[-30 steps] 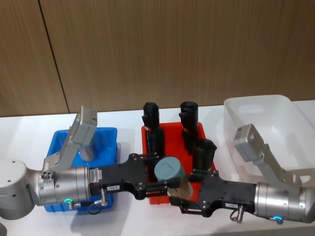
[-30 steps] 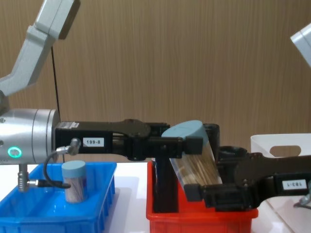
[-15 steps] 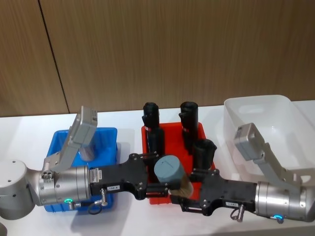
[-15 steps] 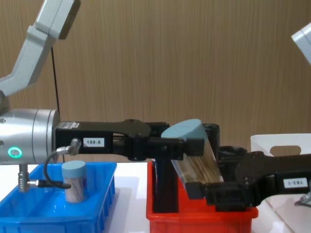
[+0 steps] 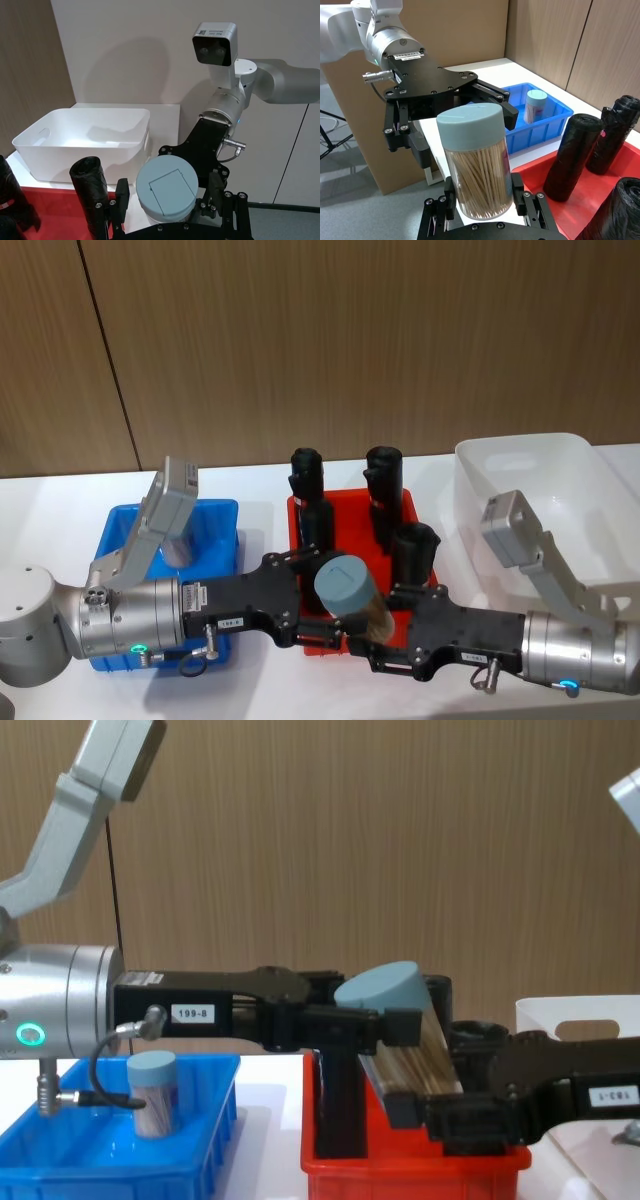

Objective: Pick the cotton swabs from the blue box and place them into the white box.

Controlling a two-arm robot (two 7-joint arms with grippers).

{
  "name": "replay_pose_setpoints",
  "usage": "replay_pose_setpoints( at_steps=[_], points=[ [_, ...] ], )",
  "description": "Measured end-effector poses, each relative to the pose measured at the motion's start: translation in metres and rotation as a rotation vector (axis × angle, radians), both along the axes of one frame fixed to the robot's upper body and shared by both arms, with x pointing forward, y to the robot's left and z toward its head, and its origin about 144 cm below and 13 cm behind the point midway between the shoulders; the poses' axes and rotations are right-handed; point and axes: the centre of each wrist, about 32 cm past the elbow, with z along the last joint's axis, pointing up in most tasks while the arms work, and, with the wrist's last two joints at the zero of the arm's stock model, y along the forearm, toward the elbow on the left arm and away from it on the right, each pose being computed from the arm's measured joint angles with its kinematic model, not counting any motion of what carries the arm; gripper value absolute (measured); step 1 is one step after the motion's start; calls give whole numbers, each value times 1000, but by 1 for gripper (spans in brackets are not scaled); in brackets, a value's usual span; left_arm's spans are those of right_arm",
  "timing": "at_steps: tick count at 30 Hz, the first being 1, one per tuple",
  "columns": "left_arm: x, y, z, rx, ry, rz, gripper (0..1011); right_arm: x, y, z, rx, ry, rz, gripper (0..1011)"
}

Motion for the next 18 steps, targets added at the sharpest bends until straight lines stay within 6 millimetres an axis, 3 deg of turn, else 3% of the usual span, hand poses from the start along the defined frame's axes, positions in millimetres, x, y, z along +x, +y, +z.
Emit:
replay_pose_setpoints(
  at_steps=[18],
  points=[
    [0, 0, 0, 0, 0, 0, 1004, -7, -21, 0, 53, -10, -71, 653]
  ],
)
